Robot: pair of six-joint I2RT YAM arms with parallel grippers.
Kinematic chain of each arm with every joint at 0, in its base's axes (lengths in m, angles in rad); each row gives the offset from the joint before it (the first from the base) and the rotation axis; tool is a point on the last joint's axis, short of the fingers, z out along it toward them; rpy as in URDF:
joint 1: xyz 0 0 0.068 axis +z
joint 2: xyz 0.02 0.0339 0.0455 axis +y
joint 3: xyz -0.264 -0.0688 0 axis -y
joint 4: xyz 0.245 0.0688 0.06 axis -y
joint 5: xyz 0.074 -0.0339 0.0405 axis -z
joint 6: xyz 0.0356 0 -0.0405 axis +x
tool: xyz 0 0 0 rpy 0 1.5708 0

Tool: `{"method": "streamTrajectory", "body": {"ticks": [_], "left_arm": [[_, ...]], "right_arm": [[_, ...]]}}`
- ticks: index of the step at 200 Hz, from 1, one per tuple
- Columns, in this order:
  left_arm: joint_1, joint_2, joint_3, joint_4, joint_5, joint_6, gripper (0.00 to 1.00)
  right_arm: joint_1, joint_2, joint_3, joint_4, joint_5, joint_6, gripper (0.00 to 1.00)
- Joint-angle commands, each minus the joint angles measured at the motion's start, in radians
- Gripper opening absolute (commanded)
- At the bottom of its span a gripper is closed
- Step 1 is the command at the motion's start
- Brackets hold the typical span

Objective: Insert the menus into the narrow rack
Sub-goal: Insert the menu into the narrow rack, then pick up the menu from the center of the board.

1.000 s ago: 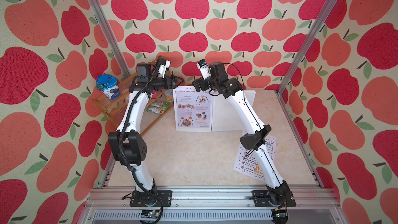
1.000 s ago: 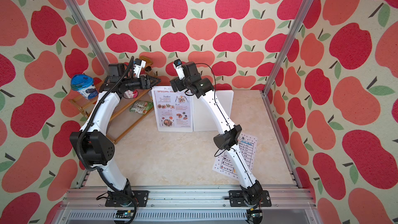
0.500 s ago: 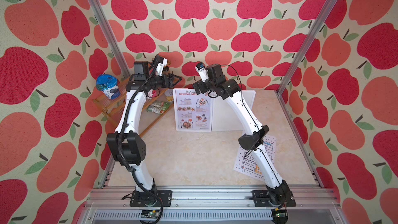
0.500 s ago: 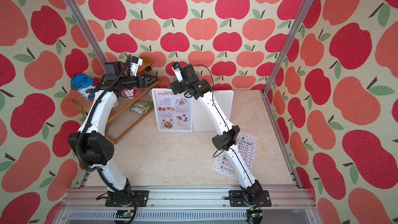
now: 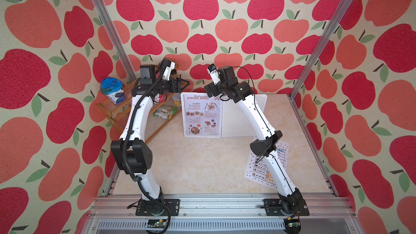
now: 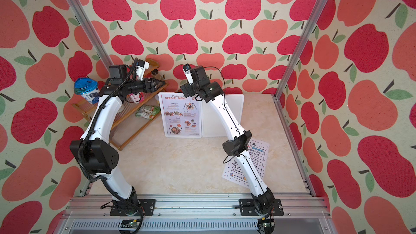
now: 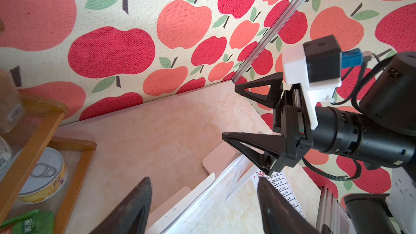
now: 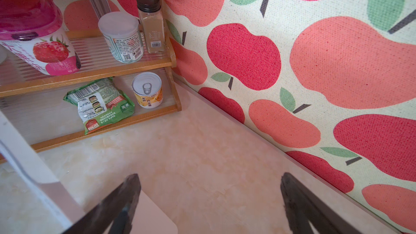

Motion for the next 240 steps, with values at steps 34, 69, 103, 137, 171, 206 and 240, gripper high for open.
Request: {"method": "streamTrajectory", "body": {"ticks": [34, 69, 103, 137, 171, 206, 240], "left_arm": [[-0.114, -0.204, -0.055, 0.006, -0.197, 0.1, 0.8], [-0.402, -0.393, -0.279, 0.091, -0.425, 0.217, 0.88], [-0.591, -0.514, -0.576, 0.216, -0.467, 0.078, 0.89], [-0.727, -0.533, -0.813, 0.287, -0.452, -0.074, 0.89], [-0.791, -0.417, -0.928, 0.39, -0.429, -0.158, 0.89], [-0.829, -0.211, -0.902, 0.486, -0.365, -0.192, 0.89], [-0.846, 0.041, -0.745, 0.46, -0.271, -0.213, 0.88]], "right_arm": [[-0.044, -0.182, -0.034, 0.043, 0.068, -0.057, 0.99], [-0.07, -0.33, -0.118, -0.066, 0.38, -0.118, 0.99], [-0.098, -0.464, -0.301, -0.374, 0.755, 0.101, 0.99], [-0.121, -0.881, -1.124, -0.252, 0.708, 0.298, 0.99], [-0.268, -1.216, -1.705, -0.104, 0.448, 0.457, 0.99], [-0.496, -1.441, -2.024, -0.068, 0.206, 0.497, 0.99], [-0.722, -1.496, -2.161, -0.019, -0.009, 0.445, 0.99]]}}
